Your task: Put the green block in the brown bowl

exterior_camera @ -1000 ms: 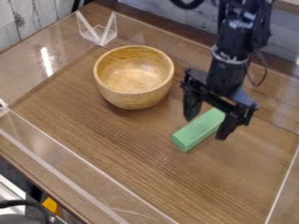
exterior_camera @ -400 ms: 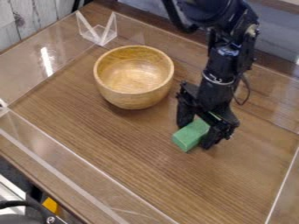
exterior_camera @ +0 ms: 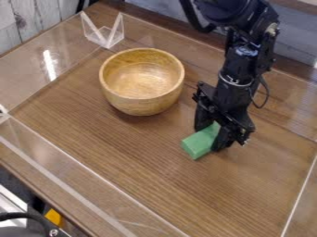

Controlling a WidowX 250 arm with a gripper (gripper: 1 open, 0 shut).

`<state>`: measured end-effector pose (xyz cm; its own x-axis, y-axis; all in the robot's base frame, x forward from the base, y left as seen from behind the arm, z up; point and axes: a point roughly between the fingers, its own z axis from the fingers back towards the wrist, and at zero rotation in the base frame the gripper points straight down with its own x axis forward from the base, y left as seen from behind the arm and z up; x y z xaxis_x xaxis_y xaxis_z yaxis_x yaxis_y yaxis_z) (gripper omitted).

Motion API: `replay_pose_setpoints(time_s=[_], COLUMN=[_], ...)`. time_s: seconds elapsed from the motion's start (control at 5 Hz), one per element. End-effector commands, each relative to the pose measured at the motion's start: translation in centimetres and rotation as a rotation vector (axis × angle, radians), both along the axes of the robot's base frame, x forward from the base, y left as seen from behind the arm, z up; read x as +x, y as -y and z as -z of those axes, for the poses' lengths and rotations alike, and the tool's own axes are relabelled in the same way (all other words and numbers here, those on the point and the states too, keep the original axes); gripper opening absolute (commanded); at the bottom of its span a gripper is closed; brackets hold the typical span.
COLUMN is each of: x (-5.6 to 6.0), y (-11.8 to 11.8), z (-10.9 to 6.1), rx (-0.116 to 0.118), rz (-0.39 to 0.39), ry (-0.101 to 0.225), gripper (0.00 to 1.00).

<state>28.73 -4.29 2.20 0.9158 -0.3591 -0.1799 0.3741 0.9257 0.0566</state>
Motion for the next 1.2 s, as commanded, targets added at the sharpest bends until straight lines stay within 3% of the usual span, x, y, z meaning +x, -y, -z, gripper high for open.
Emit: replay_pose_setpoints(time_s=[0.0,0.4,0.8,1.0], x=[1.0,0.4,2.5,1.9], y=[-0.1,-0.2,-1.7,-1.4], z=[-1.5,-1.8,-1.6,-1.1], rx=[-0.008,-0.018,-0.016,-0.018], rz=[0.052,0.080,0.161,0.185], ry=[0.033,0.024,0.022,0.017], gripper=[1.00,1.00,1.00,0.00])
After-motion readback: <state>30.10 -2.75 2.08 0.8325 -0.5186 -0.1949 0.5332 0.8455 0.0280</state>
